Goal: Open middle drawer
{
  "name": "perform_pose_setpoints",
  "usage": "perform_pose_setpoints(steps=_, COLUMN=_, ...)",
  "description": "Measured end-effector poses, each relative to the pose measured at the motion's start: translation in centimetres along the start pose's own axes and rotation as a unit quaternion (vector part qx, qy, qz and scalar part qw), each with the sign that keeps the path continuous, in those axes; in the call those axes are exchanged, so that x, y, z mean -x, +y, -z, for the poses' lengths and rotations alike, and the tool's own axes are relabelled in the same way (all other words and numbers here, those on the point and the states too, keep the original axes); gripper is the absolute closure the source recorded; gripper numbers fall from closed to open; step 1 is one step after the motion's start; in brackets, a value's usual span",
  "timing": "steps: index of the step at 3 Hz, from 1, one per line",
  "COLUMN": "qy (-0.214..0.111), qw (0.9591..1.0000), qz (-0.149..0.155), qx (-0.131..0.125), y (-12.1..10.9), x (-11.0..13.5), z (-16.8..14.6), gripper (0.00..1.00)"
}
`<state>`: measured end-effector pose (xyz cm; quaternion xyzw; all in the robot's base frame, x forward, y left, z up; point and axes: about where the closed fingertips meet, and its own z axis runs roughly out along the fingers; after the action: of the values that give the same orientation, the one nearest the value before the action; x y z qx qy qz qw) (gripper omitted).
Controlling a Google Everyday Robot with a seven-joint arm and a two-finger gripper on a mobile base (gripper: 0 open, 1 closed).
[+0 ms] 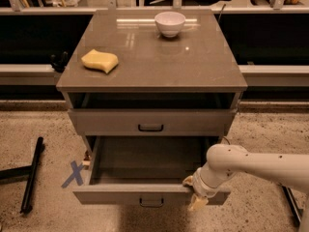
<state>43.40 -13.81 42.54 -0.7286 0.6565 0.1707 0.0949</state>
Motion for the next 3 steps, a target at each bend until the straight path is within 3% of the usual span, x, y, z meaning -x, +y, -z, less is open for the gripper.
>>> perform_pose_setpoints(steps=1, qy=0.000, qw=1.0000, qz=-0.002, qx=-0.007, y=0.16, x=-0.08, z=0.54, gripper=0.72)
perform_pose_setpoints(steps=2, qy=0.000, qw=1.0000, qz=-0.002, qx=-0.007, y=0.18, x=-0.08, z=0.53, gripper=0.71)
perform_pose_setpoints(steps=3, qy=0.000, qw=1.0000, qz=-0.002, qx=-0.006, y=0.28, x=-0.06, z=0.39, gripper=0.48)
